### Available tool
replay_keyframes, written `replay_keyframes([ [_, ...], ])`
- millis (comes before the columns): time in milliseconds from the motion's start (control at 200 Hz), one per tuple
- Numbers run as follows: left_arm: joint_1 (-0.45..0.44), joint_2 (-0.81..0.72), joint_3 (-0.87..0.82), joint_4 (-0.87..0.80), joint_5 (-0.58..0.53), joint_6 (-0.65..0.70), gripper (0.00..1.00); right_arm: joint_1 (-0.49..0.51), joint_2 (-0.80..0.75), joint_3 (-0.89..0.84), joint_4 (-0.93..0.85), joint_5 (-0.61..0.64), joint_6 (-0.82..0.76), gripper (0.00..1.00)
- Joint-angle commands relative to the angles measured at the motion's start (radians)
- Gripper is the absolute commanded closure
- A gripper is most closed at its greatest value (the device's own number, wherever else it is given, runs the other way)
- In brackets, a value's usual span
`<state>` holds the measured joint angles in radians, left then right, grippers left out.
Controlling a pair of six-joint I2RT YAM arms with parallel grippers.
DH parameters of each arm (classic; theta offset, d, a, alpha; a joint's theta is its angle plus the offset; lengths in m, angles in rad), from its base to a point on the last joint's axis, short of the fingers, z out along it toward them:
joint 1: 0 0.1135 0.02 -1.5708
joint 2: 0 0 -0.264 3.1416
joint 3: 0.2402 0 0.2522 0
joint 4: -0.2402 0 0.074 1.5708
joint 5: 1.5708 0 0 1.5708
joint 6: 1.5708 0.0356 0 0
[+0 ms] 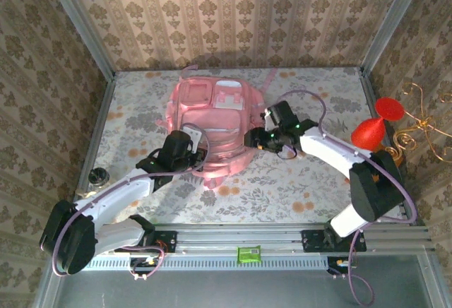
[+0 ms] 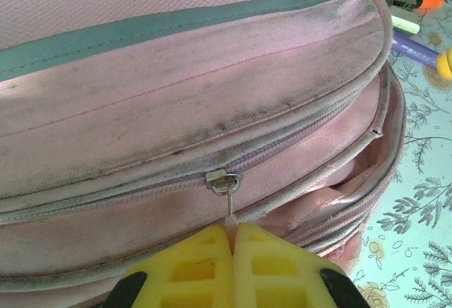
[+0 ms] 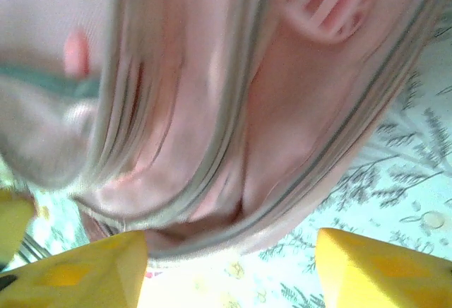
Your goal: Pack the student bag
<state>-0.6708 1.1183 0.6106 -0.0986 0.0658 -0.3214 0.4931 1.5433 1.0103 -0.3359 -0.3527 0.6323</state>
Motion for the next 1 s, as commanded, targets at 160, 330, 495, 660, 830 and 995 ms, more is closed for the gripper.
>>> replay_keyframes([
  [160, -0.027, 0.008, 0.025, -0.009, 0.016, -0.01, 1.0, 0.108, 0.097, -0.044, 0.202, 0.016, 0.197, 0.22],
  [330, -0.029, -0.001, 0.026, -0.016, 0.014, -0.007, 1.0, 0.13, 0.156, -0.025, 0.228, 0.067, 0.223, 0.25],
  [495, -0.027, -0.027, 0.016, -0.037, -0.01, 0.003, 1.0, 0.11, 0.168, 0.004, 0.136, 0.167, 0.149, 0.55],
  [660, -0.018, -0.069, 0.013, -0.122, -0.091, 0.038, 1.0, 0.041, 0.154, 0.0, 0.067, 0.188, 0.069, 0.77],
  [830, 0.028, -0.094, 0.006, -0.219, -0.143, 0.057, 1.0, -0.055, 0.16, 0.052, -0.001, 0.194, -0.031, 0.82],
  [995, 0.043, -0.139, -0.031, -0.151, -0.002, 0.056, 1.0, -0.099, 0.265, 0.202, -0.041, 0.146, -0.084, 0.8],
])
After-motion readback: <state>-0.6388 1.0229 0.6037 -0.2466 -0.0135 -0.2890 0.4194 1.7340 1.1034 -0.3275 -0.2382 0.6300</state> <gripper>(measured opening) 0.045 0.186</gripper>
